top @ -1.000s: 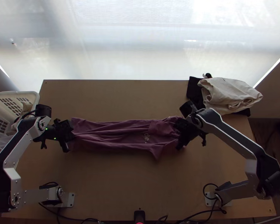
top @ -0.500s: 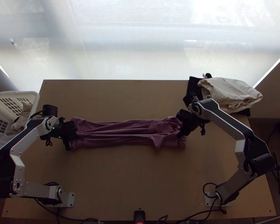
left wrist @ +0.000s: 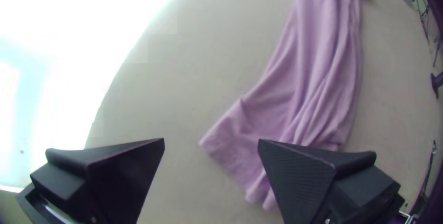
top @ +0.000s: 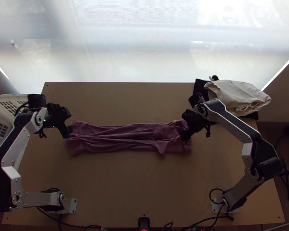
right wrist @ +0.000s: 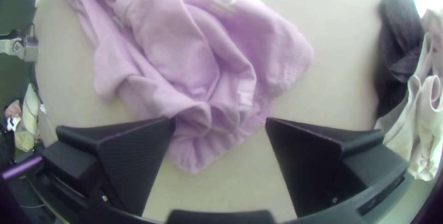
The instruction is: Fold the t-shirt
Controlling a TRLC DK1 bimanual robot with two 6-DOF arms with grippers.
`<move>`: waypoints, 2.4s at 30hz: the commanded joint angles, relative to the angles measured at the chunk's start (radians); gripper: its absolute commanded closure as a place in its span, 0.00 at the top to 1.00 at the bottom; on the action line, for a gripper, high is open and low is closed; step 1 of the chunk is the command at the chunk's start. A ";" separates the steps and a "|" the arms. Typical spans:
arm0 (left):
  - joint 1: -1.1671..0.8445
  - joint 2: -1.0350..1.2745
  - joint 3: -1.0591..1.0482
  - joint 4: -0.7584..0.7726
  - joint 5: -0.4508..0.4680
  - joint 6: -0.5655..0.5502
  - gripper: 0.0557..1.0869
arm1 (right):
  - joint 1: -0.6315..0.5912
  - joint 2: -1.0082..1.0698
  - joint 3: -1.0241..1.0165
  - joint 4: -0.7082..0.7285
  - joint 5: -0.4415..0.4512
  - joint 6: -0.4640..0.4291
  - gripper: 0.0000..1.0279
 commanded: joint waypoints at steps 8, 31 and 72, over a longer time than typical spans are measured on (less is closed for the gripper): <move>0.157 -0.124 0.131 -0.193 0.057 -0.062 0.96 | -0.061 -0.188 0.016 -0.025 0.109 0.041 0.95; -0.383 -0.638 -0.628 0.221 -0.173 -0.016 0.95 | 0.408 -0.112 0.035 0.159 0.175 0.145 0.03; -0.525 -0.149 -0.890 1.144 -0.409 -0.028 0.95 | 0.321 0.040 -0.106 0.505 0.007 0.211 0.03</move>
